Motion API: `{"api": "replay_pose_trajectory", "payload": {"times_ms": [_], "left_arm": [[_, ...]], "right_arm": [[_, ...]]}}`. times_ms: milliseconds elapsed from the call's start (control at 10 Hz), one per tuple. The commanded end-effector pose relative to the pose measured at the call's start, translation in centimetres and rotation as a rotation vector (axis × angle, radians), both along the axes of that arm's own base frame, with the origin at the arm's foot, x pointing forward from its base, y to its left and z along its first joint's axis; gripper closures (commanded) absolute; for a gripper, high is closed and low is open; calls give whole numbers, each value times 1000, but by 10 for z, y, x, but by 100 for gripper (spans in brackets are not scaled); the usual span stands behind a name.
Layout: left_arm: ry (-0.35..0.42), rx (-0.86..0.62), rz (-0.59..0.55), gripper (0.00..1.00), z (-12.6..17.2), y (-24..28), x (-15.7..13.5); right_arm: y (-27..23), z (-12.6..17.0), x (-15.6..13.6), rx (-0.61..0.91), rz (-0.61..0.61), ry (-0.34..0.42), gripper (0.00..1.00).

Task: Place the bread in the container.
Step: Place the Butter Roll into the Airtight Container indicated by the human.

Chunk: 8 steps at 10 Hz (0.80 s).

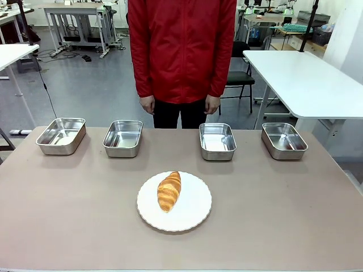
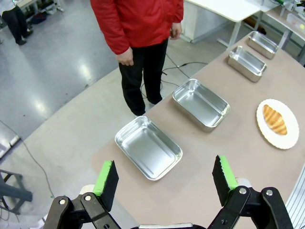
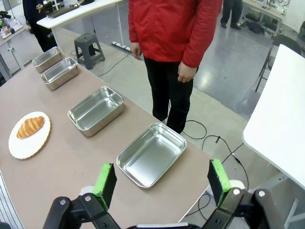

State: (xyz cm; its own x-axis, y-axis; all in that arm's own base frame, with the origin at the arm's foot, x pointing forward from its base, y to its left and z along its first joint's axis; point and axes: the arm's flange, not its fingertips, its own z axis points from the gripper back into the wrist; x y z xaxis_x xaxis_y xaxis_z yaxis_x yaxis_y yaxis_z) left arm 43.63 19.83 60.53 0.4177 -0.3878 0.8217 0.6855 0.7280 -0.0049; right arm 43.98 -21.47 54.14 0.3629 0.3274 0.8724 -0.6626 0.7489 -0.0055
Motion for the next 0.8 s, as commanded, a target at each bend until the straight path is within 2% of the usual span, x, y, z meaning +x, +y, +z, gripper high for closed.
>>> {"api": "replay_pose_trajectory", "payload": {"times_ms": [0,700], "left_arm": [[-5,5,-4,0,0,0,-1],[-5,5,-4,0,0,0,-1]], "right_arm": [[0,1,0,-3,2,-6,0],[0,1,0,-3,2,-6,0]]}}
